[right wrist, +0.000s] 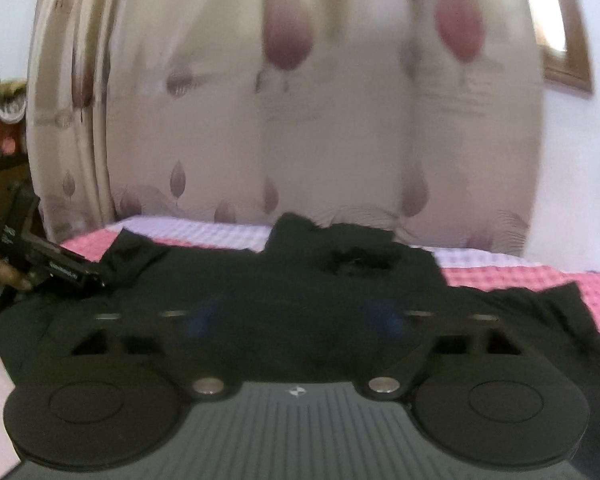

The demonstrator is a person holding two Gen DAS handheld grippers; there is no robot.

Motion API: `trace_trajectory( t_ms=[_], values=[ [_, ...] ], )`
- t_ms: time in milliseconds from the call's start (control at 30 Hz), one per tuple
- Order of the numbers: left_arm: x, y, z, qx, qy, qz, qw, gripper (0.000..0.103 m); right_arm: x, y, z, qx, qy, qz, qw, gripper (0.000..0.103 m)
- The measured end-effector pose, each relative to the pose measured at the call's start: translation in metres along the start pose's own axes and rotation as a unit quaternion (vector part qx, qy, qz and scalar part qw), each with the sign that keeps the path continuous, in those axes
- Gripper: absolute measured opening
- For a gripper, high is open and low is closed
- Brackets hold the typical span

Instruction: Fold large clothes

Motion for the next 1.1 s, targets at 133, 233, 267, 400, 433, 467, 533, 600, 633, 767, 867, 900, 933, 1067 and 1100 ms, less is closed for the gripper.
trace_trajectory(
  t_ms=[133, 233, 267, 400, 433, 467, 533, 600, 633, 767, 867, 900, 933, 1067, 1100],
  values=[
    [-0.010, -0.001, -0.003, 0.006, 0.040, -0.043, 0.9983, 0.067, -0.016, -0.001, 0.030, -0.029, -0.014, 0.010, 0.999, 0.026],
    [-0.018, -0.001, -0.006, 0.004, 0.087, -0.084, 0.9927, 0.066, -0.020, 0.002, 0.044, -0.040, -0.009, 0.012, 0.999, 0.026],
    [-0.020, -0.001, -0.006, 0.002, 0.104, -0.098, 0.9897, 0.066, -0.022, 0.004, 0.046, -0.044, -0.007, 0.012, 0.999, 0.026],
    [-0.022, 0.001, -0.004, -0.021, 0.191, -0.148, 0.9702, 0.066, -0.019, 0.015, 0.059, -0.061, -0.009, 0.025, 0.998, 0.025],
    [-0.018, 0.001, -0.004, -0.032, 0.210, -0.147, 0.9661, 0.071, -0.018, 0.018, 0.063, -0.066, -0.011, 0.031, 0.997, 0.025],
    [-0.015, 0.001, -0.004, -0.038, 0.224, -0.139, 0.9640, 0.075, -0.018, 0.019, 0.068, -0.067, -0.014, 0.034, 0.997, 0.025],
    [-0.006, 0.000, -0.003, -0.052, 0.248, -0.123, 0.9594, 0.092, -0.018, 0.022, 0.071, -0.068, -0.021, 0.038, 0.997, 0.025],
    [0.006, -0.002, 0.003, -0.072, 0.263, -0.108, 0.9561, 0.097, -0.017, 0.025, 0.072, -0.066, -0.024, 0.043, 0.997, 0.025],
    [0.009, -0.003, 0.006, -0.075, 0.264, -0.105, 0.9559, 0.097, -0.018, 0.026, 0.073, -0.066, -0.028, 0.044, 0.996, 0.025],
    [0.014, -0.002, 0.015, -0.061, 0.254, -0.121, 0.9578, 0.070, -0.015, 0.029, 0.075, -0.068, -0.036, 0.059, 0.995, 0.025],
    [0.011, 0.002, 0.014, -0.051, 0.246, -0.142, 0.9575, 0.053, -0.013, 0.030, 0.076, -0.071, -0.042, 0.066, 0.994, 0.025],
    [0.008, 0.001, 0.011, -0.047, 0.242, -0.144, 0.9583, 0.050, -0.013, 0.030, 0.076, -0.071, -0.044, 0.068, 0.994, 0.025],
    [0.008, 0.002, 0.009, -0.043, 0.237, -0.147, 0.9593, 0.048, -0.012, 0.029, 0.076, -0.071, -0.045, 0.072, 0.994, 0.025],
    [0.004, 0.003, 0.002, -0.024, 0.224, -0.165, 0.9601, 0.042, -0.007, 0.022, 0.062, -0.055, -0.045, 0.102, 0.992, 0.026],
    [0.003, 0.004, 0.000, -0.021, 0.222, -0.172, 0.9595, 0.041, -0.006, 0.018, 0.055, -0.046, -0.045, 0.112, 0.992, 0.026]
  ],
)
Point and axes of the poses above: each gripper's, at about its wrist camera, not at the fingertips, and z roughly the way its jaws point, x to its right, y to its underside, the point moved 8 cm from there along z, roughly the way its jaws point, and after that the axes turned 2 degrees about -z, right-handed, at the moved point
